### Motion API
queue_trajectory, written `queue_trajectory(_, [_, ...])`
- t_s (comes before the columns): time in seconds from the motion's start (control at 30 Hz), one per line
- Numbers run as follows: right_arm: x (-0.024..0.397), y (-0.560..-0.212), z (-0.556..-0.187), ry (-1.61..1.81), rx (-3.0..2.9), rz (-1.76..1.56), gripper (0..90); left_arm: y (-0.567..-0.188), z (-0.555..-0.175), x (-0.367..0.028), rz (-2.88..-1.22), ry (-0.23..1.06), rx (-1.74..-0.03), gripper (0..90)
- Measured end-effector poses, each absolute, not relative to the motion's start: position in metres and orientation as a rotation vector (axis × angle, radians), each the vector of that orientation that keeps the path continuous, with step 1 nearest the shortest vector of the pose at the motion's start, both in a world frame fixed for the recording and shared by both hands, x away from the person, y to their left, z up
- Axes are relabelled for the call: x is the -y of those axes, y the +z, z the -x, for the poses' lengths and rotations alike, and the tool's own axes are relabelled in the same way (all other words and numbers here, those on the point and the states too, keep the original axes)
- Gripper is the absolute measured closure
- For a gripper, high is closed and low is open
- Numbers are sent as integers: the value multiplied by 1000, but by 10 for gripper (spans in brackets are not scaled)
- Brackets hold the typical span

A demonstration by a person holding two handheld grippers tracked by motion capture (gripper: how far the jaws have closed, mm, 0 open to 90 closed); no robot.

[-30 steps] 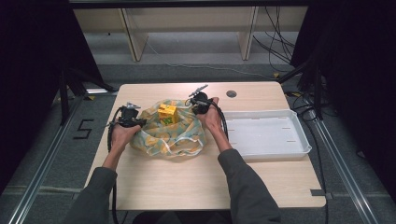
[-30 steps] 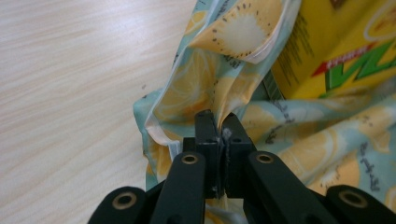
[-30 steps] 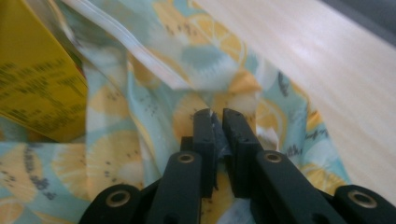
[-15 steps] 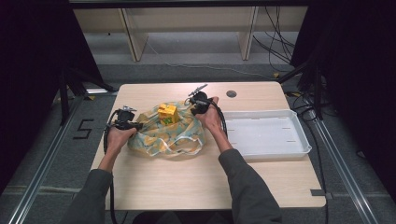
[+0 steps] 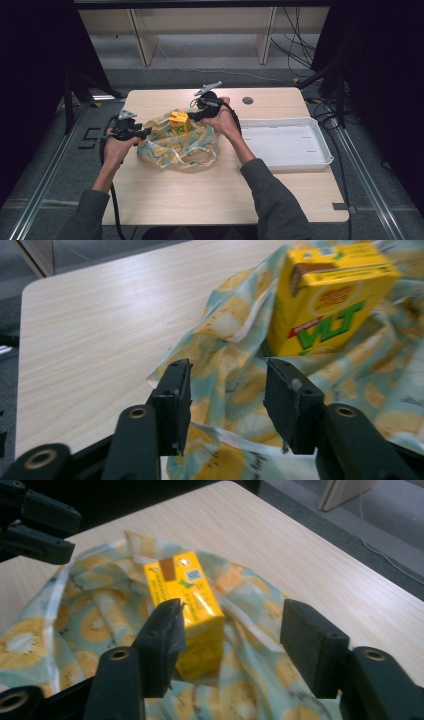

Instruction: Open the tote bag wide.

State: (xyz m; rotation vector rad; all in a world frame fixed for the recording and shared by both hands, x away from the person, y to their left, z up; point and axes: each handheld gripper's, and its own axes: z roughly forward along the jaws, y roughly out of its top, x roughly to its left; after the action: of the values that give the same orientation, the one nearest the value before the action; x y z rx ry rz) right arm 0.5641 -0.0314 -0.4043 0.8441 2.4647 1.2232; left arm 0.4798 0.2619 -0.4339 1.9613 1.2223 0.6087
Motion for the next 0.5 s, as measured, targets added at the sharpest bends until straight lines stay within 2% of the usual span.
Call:
queue_trajectory(0.2, [17, -410, -566, 1240, -2505, -773, 349, -429, -443, -251, -1981, 601, -1148, 429])
queue_trajectory(0.27, [13, -409, -566, 1232, -2524, -766, 335, -430, -433, -249, -2031, 598, -1124, 411])
queue_trajectory(0.5, [5, -415, -570, 1217, -2545, -764, 289, -439, -397, -233, -1975, 561, -1082, 381])
